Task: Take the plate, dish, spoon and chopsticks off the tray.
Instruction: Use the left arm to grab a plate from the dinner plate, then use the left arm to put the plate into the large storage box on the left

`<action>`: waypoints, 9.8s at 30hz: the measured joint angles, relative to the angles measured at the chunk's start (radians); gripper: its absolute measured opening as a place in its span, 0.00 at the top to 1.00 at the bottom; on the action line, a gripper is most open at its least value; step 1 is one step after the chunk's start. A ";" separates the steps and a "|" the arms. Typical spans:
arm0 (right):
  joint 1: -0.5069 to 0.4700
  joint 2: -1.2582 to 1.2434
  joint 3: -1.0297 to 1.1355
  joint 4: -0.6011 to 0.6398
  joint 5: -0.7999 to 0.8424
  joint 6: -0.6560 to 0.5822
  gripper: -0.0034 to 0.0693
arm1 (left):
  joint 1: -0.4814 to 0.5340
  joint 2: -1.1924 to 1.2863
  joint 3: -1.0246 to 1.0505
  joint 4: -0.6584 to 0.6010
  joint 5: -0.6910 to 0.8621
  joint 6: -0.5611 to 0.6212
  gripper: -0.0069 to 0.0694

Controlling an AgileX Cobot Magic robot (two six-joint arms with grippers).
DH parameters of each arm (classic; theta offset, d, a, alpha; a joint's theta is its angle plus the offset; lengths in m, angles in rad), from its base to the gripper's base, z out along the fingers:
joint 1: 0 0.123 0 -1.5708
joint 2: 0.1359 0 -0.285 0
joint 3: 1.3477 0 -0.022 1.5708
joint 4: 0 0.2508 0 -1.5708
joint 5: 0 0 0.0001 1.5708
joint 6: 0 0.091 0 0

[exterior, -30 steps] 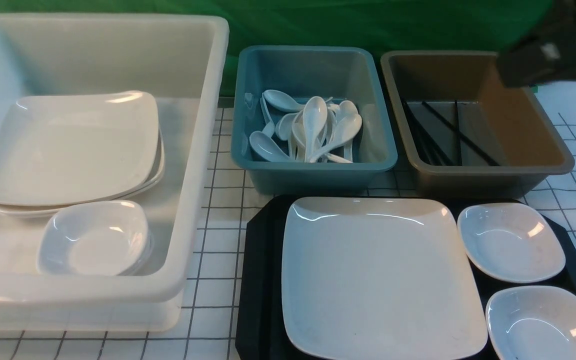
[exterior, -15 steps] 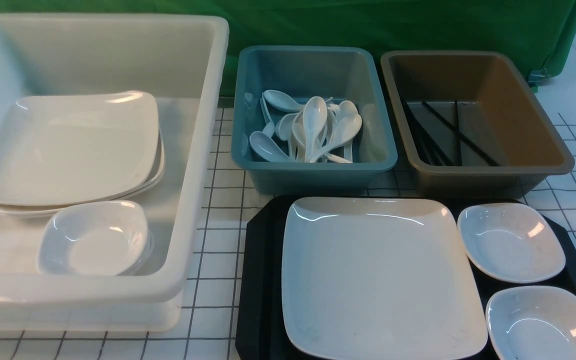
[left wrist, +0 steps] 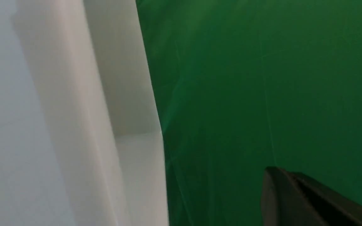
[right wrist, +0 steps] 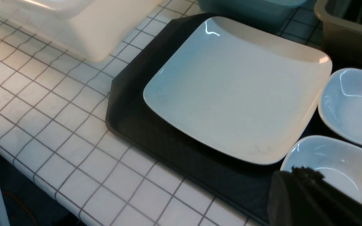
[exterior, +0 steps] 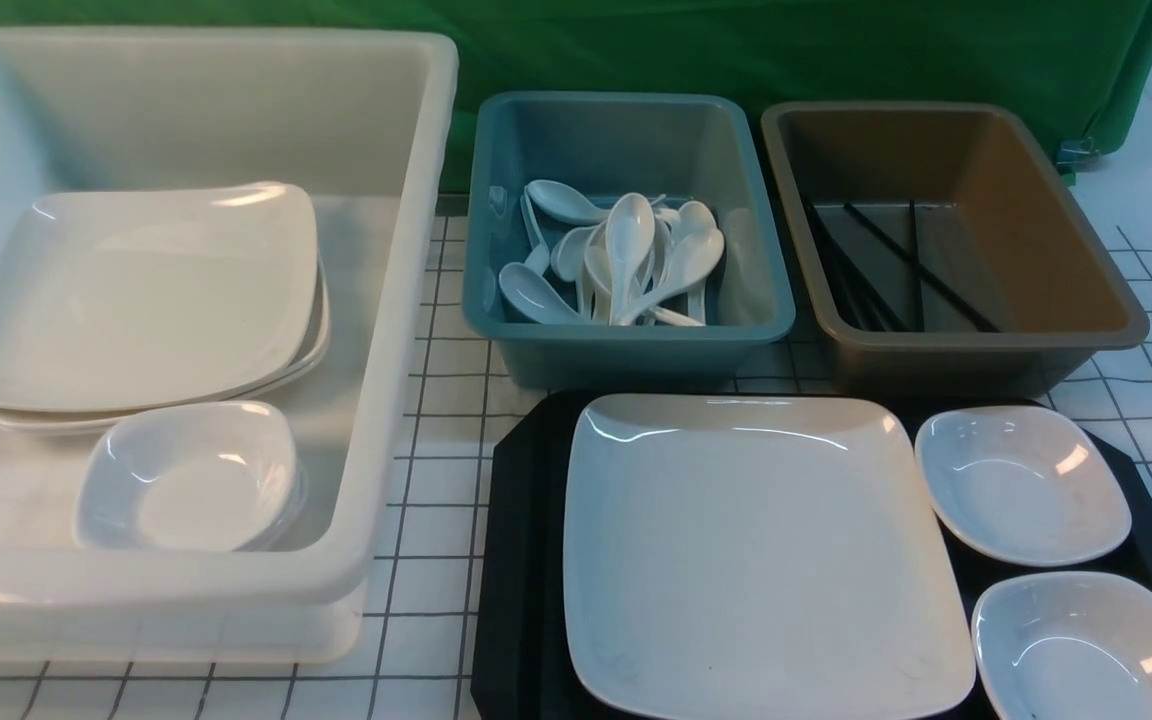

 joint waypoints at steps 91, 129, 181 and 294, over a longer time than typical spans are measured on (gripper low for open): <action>0.000 -0.001 0.000 -0.001 -0.015 -0.013 0.75 | -0.768 1.950 -1.286 0.590 0.931 0.147 0.42; 0.000 -0.001 0.000 -0.001 0.001 -0.013 0.70 | -0.718 1.792 -1.286 0.658 0.941 -0.026 0.88; 0.000 0.476 0.290 0.182 -0.164 0.127 0.91 | -0.716 1.547 -1.284 0.689 1.037 0.033 0.90; -0.001 0.226 0.210 0.310 -0.234 0.052 0.90 | 0.547 1.361 -1.277 0.040 0.964 0.712 0.89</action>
